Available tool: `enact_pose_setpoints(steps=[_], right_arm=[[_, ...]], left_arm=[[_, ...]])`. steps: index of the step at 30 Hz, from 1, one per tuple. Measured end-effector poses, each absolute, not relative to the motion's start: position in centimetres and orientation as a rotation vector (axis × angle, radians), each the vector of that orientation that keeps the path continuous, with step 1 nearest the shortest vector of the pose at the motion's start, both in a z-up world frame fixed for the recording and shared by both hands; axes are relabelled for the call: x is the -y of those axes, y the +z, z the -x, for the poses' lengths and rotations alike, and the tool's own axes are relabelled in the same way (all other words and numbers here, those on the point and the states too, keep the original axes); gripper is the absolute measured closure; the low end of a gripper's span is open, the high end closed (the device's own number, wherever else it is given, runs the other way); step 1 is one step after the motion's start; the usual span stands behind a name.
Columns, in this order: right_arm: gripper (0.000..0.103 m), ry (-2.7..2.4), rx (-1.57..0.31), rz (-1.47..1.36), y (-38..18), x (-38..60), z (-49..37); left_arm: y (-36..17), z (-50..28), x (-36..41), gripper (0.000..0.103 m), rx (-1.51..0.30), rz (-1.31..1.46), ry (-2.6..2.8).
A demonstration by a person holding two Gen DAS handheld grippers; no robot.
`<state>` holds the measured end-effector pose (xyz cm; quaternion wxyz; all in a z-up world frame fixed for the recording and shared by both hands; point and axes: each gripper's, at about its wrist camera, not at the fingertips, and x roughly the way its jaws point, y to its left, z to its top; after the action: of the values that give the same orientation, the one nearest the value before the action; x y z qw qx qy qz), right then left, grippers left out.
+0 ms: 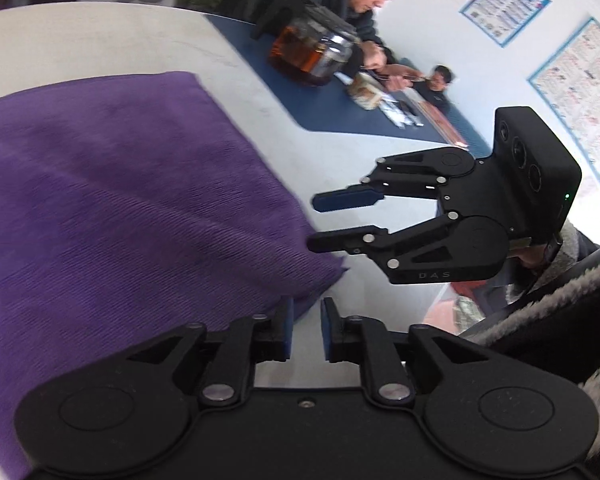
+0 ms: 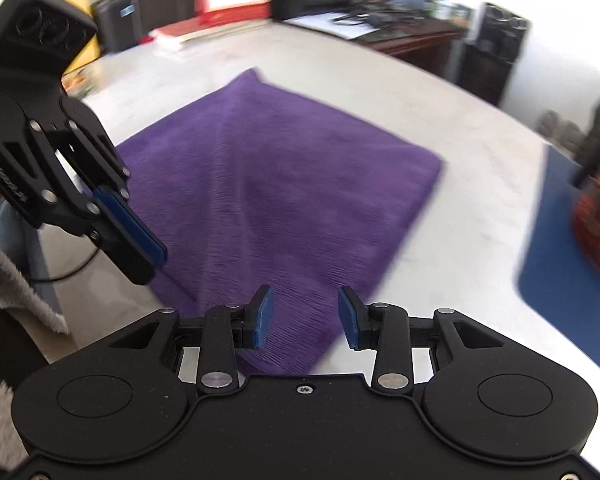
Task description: Fold towel
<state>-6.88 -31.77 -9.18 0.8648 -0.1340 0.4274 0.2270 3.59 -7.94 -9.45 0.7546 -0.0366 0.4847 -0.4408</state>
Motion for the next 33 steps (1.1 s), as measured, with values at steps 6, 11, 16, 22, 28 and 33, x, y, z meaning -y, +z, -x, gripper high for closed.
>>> enact_pose_setpoints(steps=[6,11,16,22,28,33], right_arm=[[0.068,0.503,-0.986,0.312,-10.4,32.2,5.7],[0.068,0.516,-1.015,0.324,-10.6,32.0,3.9],[0.068,0.514,-1.064,0.323,-10.5,31.5,2.5],[0.068,0.491,-1.124,0.301,-10.0,31.6,-0.8],[0.068,0.403,-1.024,0.175,-8.1,33.5,-6.9],[0.071,0.353,-0.995,0.105,-9.6,35.0,-12.2]], left_arm=[[-8.9,-3.9,4.1,0.089,-1.014,0.044,-0.742],[-9.9,-5.6,4.0,0.089,-0.984,-0.099,-0.702],[-11.4,-6.5,3.4,0.088,-1.012,-0.142,-0.729],[-11.8,-6.8,1.0,0.089,-1.07,-0.04,-0.755],[-11.4,-6.8,1.1,0.089,-1.104,-0.067,-0.752],[-11.0,-6.8,1.2,0.089,-1.143,-0.11,-0.751]])
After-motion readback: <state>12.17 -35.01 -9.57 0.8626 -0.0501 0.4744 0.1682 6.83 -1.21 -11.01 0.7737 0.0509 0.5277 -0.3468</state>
